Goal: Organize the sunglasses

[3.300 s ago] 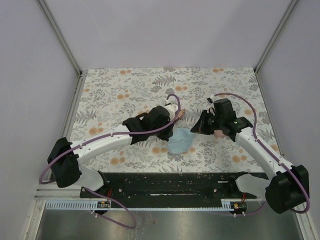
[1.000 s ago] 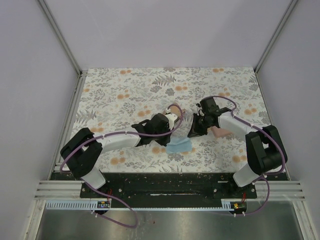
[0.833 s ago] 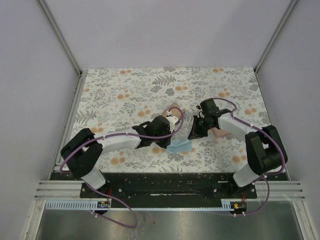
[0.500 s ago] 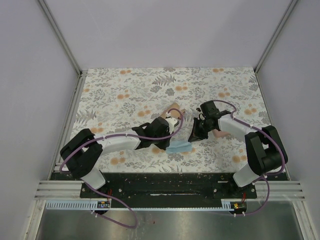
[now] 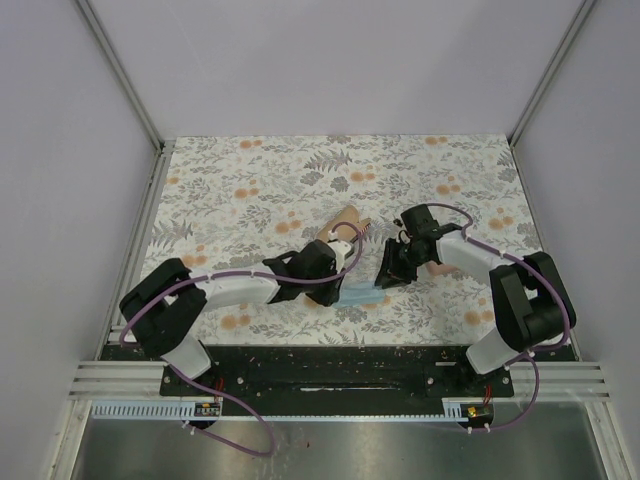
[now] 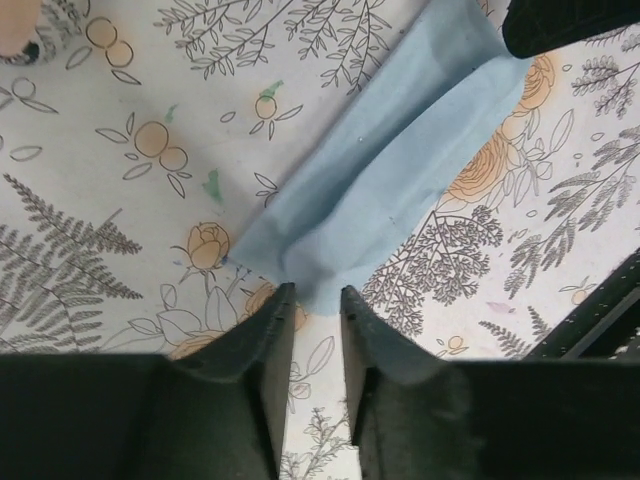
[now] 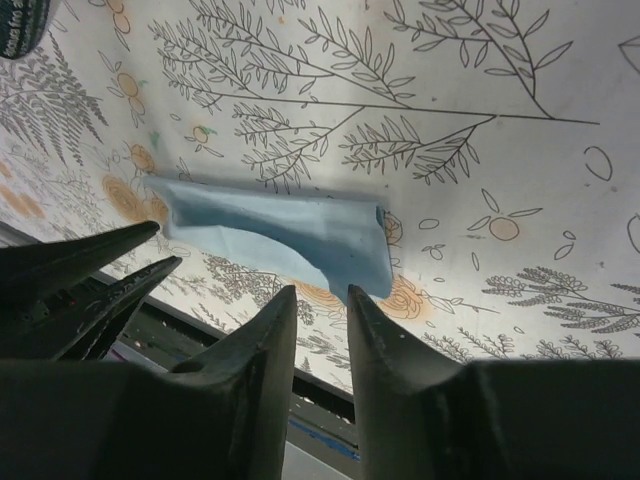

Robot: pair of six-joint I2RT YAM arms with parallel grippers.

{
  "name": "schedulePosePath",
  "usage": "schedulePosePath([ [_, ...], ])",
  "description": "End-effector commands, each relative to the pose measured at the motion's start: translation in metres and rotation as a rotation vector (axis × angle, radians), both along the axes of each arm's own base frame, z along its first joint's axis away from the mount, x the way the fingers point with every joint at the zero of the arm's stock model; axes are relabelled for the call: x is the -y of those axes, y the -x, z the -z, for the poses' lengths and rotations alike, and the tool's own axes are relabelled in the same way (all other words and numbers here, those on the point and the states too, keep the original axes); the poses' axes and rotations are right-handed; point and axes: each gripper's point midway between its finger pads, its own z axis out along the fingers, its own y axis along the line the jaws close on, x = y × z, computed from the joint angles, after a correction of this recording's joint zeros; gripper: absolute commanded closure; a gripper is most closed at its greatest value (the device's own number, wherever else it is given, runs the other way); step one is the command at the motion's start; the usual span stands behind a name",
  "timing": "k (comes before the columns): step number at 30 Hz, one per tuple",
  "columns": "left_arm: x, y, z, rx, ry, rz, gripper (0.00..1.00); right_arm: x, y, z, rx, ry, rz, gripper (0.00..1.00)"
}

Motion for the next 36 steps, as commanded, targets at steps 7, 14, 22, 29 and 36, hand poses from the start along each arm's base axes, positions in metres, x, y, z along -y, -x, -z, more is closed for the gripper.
schedulePosePath([
  [7,0.006,-0.005,-0.050,0.090,0.146,-0.026,0.60,0.014,-0.017,-0.024,0.124,0.064,0.040,0.64],
  [14,-0.006,-0.028,-0.043,0.065,0.151,-0.118,0.63,0.018,-0.029,-0.019,0.137,0.113,0.036,0.64],
  [22,0.004,-0.046,-0.023,0.033,0.085,-0.119,0.68,0.007,-0.038,0.002,0.132,0.198,-0.049,0.61],
  [29,0.008,-0.042,-0.013,-0.008,0.074,-0.075,0.69,0.001,-0.023,0.016,0.121,0.267,-0.133,0.62],
  [36,0.005,-0.035,-0.001,-0.031,0.038,-0.029,0.74,0.009,-0.010,0.026,0.101,0.309,-0.138,0.61],
])
